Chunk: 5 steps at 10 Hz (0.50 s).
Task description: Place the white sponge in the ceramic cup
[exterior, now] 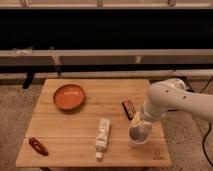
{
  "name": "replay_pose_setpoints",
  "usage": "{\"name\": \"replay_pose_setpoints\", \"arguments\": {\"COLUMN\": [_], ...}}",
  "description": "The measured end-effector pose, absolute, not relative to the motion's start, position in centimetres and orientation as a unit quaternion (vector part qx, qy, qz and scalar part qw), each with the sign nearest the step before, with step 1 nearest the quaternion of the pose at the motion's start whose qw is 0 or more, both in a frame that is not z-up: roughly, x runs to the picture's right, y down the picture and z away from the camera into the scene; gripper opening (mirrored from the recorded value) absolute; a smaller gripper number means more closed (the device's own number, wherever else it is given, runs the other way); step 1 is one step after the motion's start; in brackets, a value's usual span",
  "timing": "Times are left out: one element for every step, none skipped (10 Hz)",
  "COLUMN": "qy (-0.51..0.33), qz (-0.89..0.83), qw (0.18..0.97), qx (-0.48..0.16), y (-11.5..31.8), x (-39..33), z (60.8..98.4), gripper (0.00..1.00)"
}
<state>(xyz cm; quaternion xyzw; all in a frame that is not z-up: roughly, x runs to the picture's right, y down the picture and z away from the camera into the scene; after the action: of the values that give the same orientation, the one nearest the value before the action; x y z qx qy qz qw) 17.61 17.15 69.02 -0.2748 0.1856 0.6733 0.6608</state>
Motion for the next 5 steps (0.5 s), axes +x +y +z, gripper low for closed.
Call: {"name": "replay_pose_setpoints", "arguments": {"qy": [0.184, 0.185, 0.183, 0.183, 0.182], "qz": [0.674, 0.674, 0.673, 0.674, 0.674], "qw": [0.660, 0.660, 0.660, 0.660, 0.660], "qx": [-0.276, -0.278, -0.279, -0.278, -0.277], "y": [17.15, 17.26, 17.22, 17.19, 17.11], "x": [17.38, 17.24, 16.96, 16.92, 16.82], "z": [69.03, 69.09, 69.08, 69.06, 69.02], "gripper": [0.80, 0.80, 0.80, 0.80, 0.80]}}
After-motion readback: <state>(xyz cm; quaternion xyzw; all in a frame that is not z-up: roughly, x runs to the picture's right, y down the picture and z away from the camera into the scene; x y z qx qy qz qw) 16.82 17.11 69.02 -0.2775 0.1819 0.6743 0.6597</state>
